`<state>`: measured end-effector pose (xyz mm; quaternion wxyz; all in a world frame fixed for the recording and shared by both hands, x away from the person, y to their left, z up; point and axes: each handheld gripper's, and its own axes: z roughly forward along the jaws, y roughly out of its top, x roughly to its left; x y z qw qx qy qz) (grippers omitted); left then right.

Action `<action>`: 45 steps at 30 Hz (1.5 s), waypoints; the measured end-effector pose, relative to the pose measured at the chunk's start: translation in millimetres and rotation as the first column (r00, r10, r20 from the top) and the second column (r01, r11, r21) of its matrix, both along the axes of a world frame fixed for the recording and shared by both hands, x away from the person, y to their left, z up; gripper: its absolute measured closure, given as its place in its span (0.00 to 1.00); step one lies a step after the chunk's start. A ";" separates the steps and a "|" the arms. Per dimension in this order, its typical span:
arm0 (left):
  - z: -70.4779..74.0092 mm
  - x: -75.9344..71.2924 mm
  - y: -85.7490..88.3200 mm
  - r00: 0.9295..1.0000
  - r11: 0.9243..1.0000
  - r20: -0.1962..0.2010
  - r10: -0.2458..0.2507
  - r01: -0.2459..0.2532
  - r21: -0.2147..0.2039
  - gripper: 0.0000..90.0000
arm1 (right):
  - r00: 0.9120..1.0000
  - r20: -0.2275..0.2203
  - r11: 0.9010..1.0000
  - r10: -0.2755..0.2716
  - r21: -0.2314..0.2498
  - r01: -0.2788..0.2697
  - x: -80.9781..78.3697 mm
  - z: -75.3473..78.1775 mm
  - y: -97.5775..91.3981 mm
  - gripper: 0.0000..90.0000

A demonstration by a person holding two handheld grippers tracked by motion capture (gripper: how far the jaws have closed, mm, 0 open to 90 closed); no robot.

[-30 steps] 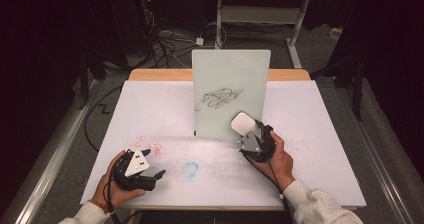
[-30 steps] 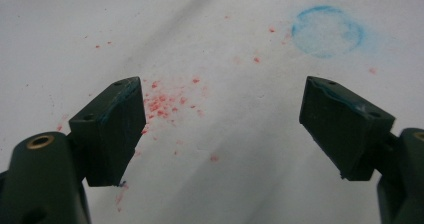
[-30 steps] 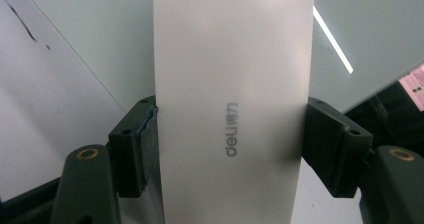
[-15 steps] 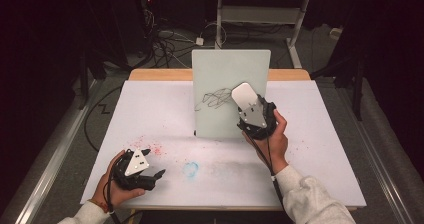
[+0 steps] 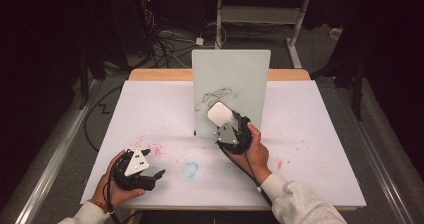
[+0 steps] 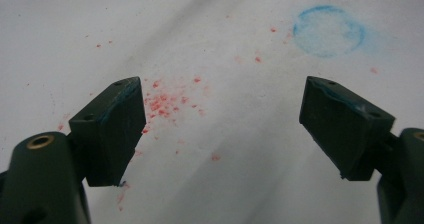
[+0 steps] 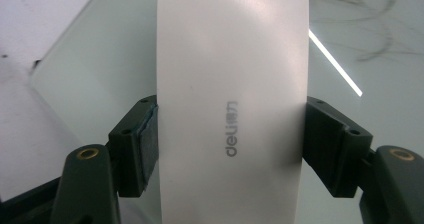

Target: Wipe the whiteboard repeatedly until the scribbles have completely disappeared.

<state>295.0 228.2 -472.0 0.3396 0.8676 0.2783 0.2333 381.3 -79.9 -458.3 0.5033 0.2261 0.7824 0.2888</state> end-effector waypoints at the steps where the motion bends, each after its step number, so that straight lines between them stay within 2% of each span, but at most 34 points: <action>1: -0.1 -0.4 0.3 1.000 1.000 -0.010 0.004 -0.004 -0.005 0.20 | 1.000 0.001 1.000 0.002 -0.002 -0.002 0.1 0.3 -0.2 0.35; 3: 0.1 0.1 1.2 1.000 1.000 0.000 0.002 -0.002 -0.004 0.20 | 1.000 -0.005 1.000 0.010 0.009 -0.009 1.0 3.2 -3.2 0.35; 5: 0.1 0.3 1.5 1.000 1.000 0.001 0.003 -0.003 -0.003 0.20 | 1.000 0.012 1.000 -0.011 0.020 0.011 2.9 8.1 -7.3 0.35; 8: 0.2 0.1 1.2 1.000 1.000 0.001 0.002 -0.002 -0.002 0.20 | 0.999 0.022 0.997 -0.045 0.068 0.044 7.9 23.3 -19.2 0.35; 9: -0.1 -0.4 1.0 1.000 1.000 -0.009 0.006 -0.006 -0.006 0.20 | 0.997 0.031 0.993 -0.066 0.098 0.063 10.2 29.0 -24.7 0.35; 10: 0.2 0.1 1.2 1.000 1.000 0.001 0.002 -0.002 -0.002 0.20 | 0.996 0.035 0.990 -0.080 0.121 0.075 12.5 35.0 -31.5 0.35; 14: -0.1 0.4 1.0 1.000 1.000 0.000 0.006 -0.006 -0.004 0.20 | 0.988 0.051 0.973 -0.143 0.190 0.131 19.7 54.1 -55.8 0.35; 16: -0.3 0.0 0.5 1.000 1.000 -0.010 0.008 -0.008 -0.008 0.20 | 0.987 0.048 0.968 -0.156 0.207 0.143 21.5 59.0 -63.5 0.35; 17: 0.0 0.6 0.6 1.000 1.000 0.001 0.004 -0.004 -0.003 0.20 | 0.986 0.046 0.966 -0.158 0.214 0.145 21.8 59.7 -64.4 0.35; 20: -0.2 0.8 0.5 1.000 1.000 0.002 0.003 -0.003 -0.004 0.20 | 0.985 0.051 0.967 -0.166 0.204 0.153 21.1 57.5 -61.4 0.35; 22: -0.5 1.0 0.6 1.000 1.000 0.000 0.003 -0.003 -0.003 0.20 | 0.987 0.048 0.971 -0.153 0.193 0.141 20.2 55.0 -57.2 0.35; 30: -0.4 0.8 0.7 1.000 1.000 0.000 0.003 -0.003 -0.002 0.20 | 0.997 0.033 0.993 -0.074 0.100 0.070 12.4 33.7 -28.4 0.35; 37: 0.0 0.4 0.6 1.000 1.000 0.001 0.000 0.000 -0.002 0.20 | 1.000 0.021 0.998 -0.021 0.058 0.020 8.5 22.8 -7.6 0.35; 38: -0.2 -0.3 0.5 1.000 1.000 -0.010 0.004 -0.004 -0.006 0.20 | 1.000 0.017 0.998 -0.019 0.052 0.019 8.7 23.9 -7.1 0.35; 41: 0.0 0.2 1.3 1.000 1.000 0.001 0.001 -0.001 -0.004 0.20 | 0.999 0.032 0.997 -0.028 0.078 0.026 11.4 31.8 -8.2 0.35; 43: -0.6 -0.3 1.3 1.000 1.000 -0.012 0.004 -0.004 -0.008 0.20 | 0.998 0.045 0.992 -0.052 0.120 0.047 14.8 39.7 -12.0 0.35; 45: -0.4 0.3 1.2 1.000 1.000 -0.001 -0.001 0.001 -0.003 0.20 | 0.996 0.053 0.987 -0.069 0.148 0.061 17.5 47.5 -15.3 0.35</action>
